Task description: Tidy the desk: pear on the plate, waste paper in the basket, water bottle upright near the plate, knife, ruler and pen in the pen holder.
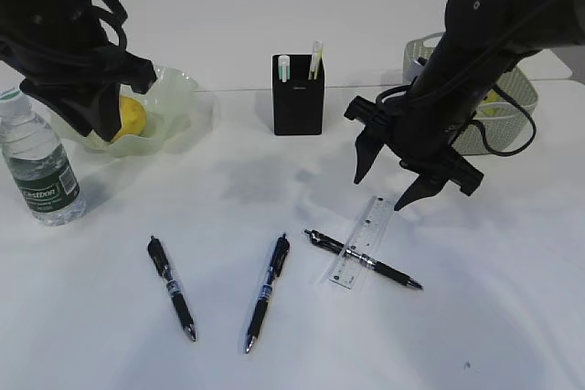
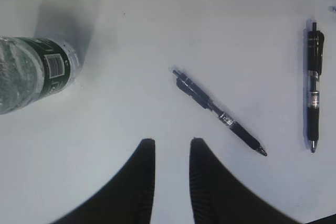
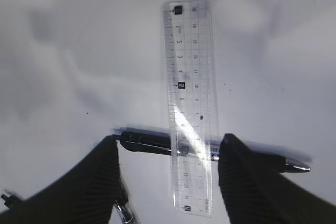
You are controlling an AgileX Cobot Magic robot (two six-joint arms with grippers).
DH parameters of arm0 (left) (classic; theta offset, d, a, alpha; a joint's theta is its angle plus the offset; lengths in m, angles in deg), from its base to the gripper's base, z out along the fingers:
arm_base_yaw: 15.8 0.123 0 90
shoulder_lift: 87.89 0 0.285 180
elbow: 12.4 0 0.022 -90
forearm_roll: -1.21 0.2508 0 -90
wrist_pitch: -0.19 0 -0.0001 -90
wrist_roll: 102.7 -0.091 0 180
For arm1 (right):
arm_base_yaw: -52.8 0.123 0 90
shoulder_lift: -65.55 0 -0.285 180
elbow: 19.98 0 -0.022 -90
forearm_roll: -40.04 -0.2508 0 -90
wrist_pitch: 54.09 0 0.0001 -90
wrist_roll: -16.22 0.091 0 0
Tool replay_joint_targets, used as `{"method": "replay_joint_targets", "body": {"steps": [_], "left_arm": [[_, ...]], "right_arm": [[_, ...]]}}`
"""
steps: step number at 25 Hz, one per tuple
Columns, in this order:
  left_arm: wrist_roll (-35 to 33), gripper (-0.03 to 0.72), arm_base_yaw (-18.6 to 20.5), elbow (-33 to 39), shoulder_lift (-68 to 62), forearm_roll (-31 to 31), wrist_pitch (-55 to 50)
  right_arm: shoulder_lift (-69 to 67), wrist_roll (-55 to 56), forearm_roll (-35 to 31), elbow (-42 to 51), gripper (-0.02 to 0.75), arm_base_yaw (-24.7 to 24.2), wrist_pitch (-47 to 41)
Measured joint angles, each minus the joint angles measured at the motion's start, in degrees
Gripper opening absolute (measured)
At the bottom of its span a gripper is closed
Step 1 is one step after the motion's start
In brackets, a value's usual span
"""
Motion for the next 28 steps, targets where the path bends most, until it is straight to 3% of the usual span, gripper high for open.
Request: {"method": "replay_joint_targets", "body": {"steps": [13,20,28], "left_arm": [[0.00,0.157,1.81,0.00,5.60,4.53,0.00],[0.83,0.158,4.71,0.00,9.02,4.43,-0.20],[0.95,0.159,4.76,0.00,9.27,2.80,-0.20]], "right_arm": [[-3.35,-0.13,-1.93,0.00,0.474,0.03,-1.43],[-3.35,-0.23,-3.93,0.00,0.474,0.03,-0.88],[-3.95,-0.23,-3.92,0.00,0.474,0.03,-0.75]]}}
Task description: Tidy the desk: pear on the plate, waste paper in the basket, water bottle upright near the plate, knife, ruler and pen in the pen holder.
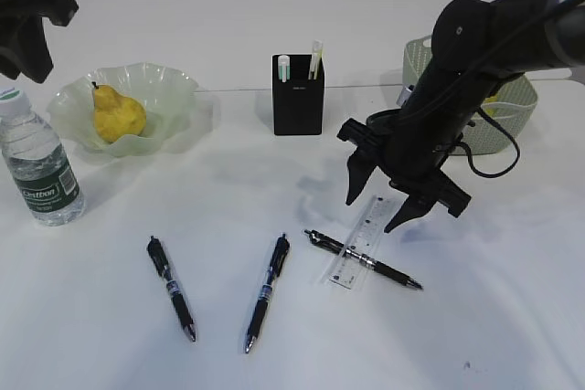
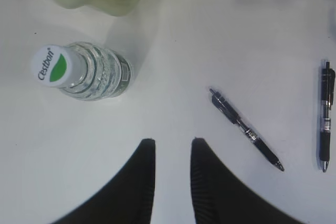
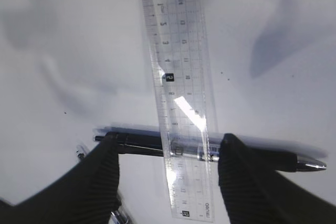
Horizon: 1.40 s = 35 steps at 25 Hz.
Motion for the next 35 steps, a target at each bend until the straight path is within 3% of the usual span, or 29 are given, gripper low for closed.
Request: {"method": "replay_joint_targets", "body": {"steps": [28,35], "left_arm": [[0.09,0.155,0.00,0.00,0.62,-0.21,0.00],[0.09,0.155,0.00,0.00,0.62,-0.21,0.00]], "right_arm": [[-1.81,0.65,-1.12,-2.96,0.474,0.00,-2.09],[-2.03,-1.99,2.11,-4.90,0.473,0.00,-5.73]]}}
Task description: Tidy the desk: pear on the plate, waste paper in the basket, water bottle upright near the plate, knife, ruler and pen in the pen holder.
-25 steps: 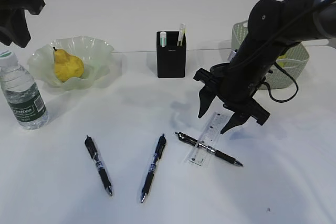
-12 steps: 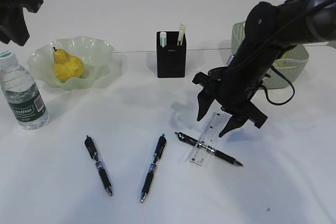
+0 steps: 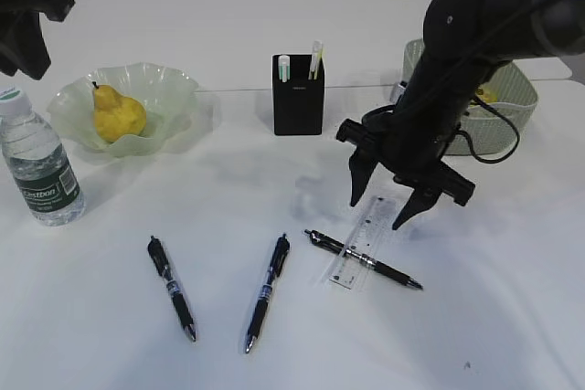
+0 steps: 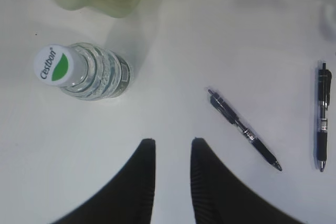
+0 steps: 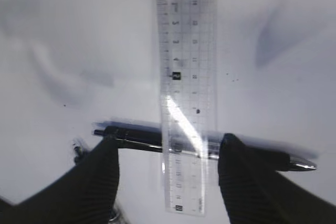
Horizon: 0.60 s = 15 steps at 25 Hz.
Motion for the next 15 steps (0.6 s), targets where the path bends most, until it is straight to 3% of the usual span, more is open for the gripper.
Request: {"method": "replay_joint_targets", "body": {"steps": [15], "left_arm": [[0.00,0.153,0.00,0.00,0.00,0.00,-0.03]], "right_arm": [[-2.97,1.02,5.00,-5.39,0.473,0.94,-4.96]]}}
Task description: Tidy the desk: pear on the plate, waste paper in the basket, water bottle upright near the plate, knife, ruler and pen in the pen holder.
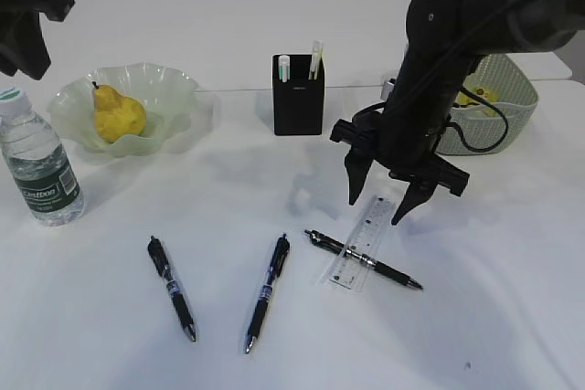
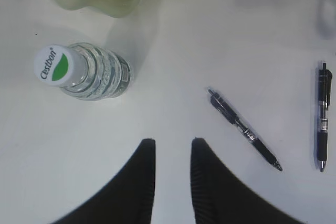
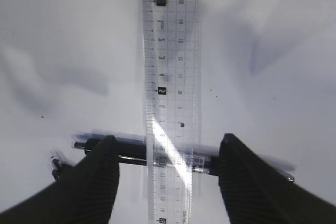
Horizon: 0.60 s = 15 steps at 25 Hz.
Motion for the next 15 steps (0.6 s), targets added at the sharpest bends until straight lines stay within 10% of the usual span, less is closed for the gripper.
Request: {"method": "replay_joint_targets", "body": {"steps": [15], "left_arm": [[0.00,0.148,0.00,0.00,0.00,0.00,0.00]], "right_arm": [[-4.08,2.11,2.04,-2.34,0.473,1.08,-3.03]]}}
